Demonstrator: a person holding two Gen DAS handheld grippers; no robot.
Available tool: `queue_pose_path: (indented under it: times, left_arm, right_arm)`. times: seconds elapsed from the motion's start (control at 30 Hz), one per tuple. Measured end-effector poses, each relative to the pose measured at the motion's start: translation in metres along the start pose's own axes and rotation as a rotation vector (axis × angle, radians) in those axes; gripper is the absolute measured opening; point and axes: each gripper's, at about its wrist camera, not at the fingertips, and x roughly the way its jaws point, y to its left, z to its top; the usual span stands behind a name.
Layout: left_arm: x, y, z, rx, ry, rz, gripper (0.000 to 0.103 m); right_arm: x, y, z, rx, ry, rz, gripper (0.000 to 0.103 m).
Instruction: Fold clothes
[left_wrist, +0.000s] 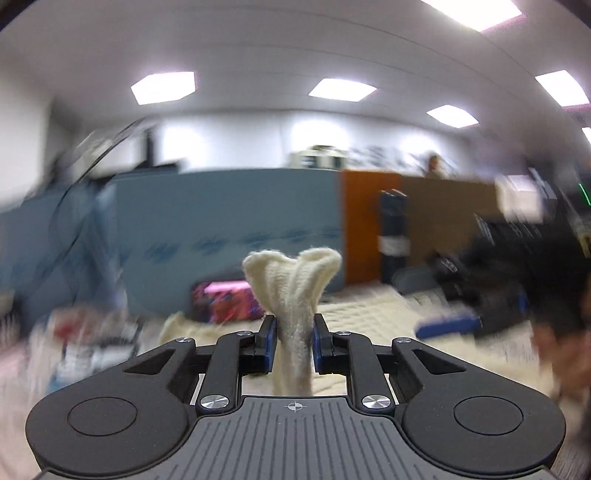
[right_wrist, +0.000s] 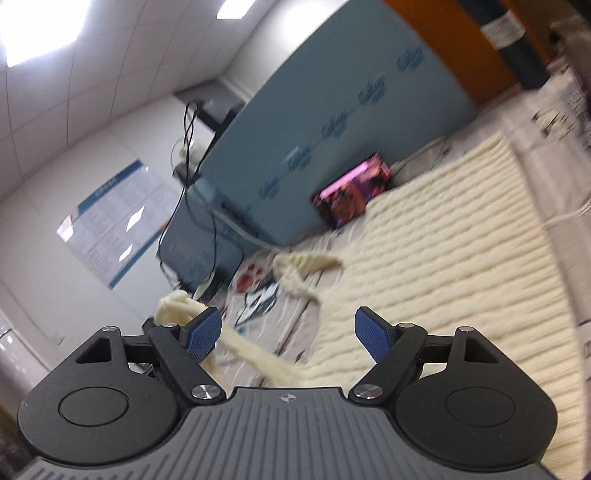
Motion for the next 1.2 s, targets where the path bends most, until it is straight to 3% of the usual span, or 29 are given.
queue_pose_path:
  times: [0.17, 0.23, 0.3, 0.37, 0.47, 0.53, 0.6, 0.63, 0.73, 0.83, 0.9, 1.03, 1.1, 1.2]
  left_arm:
    - [0.014, -0.053, -0.003, 0.281, 0.045, -0.138, 0.024]
    - [0.019, -0.067, -0.008, 0.352, 0.068, -0.159, 0.035]
    - [0.02, -0.074, -0.013, 0.387, 0.073, -0.148, 0.075]
    - [0.014, -0.075, -0.016, 0.397, 0.059, -0.146, 0.087]
    - [0.006, -0.064, -0.015, 0.368, 0.053, -0.181, 0.087]
    - [-0.005, -0.054, -0.014, 0.32, 0.038, -0.273, 0.088]
    - [-0.013, -0.043, -0.013, 0.262, 0.022, -0.318, 0.093]
    - [-0.013, -0.038, -0.012, 0.239, 0.025, -0.297, 0.094]
    - [0.001, -0.024, -0.016, 0.183, 0.077, -0.117, 0.094]
    - [0.02, -0.015, -0.023, 0.122, 0.178, -0.053, 0.094]
    - [0.03, -0.015, -0.032, 0.107, 0.253, -0.052, 0.094]
    - [0.035, -0.009, -0.038, 0.056, 0.299, -0.059, 0.094]
    - [0.035, 0.009, -0.029, -0.046, 0.273, -0.065, 0.094]
    - [0.037, 0.041, -0.017, -0.232, 0.239, -0.068, 0.094]
  right_arm:
    - [-0.018, -0.012, 0.003, -0.017, -0.055, -0.04, 0.078]
    - [-0.023, -0.015, 0.003, -0.022, -0.068, -0.059, 0.078]
    - [-0.024, -0.015, 0.002, -0.042, -0.074, -0.085, 0.078]
    - [-0.025, -0.013, 0.0, -0.088, -0.073, -0.112, 0.078]
    - [-0.023, -0.006, -0.006, -0.19, -0.048, -0.158, 0.079]
    - [-0.019, -0.001, -0.01, -0.26, -0.022, -0.189, 0.08]
    - [-0.016, 0.004, -0.015, -0.331, 0.003, -0.219, 0.083]
    - [-0.014, 0.007, -0.017, -0.366, 0.016, -0.234, 0.084]
    - [-0.009, 0.014, -0.025, -0.472, 0.055, -0.28, 0.084]
    - [-0.001, 0.022, -0.034, -0.591, 0.104, -0.33, 0.084]
    - [0.005, 0.024, -0.042, -0.676, 0.152, -0.362, 0.084]
    - [0.014, 0.022, -0.051, -0.745, 0.214, -0.384, 0.087]
    - [0.017, 0.021, -0.052, -0.757, 0.235, -0.382, 0.088]
    - [0.007, 0.019, -0.035, -0.673, 0.202, -0.32, 0.088]
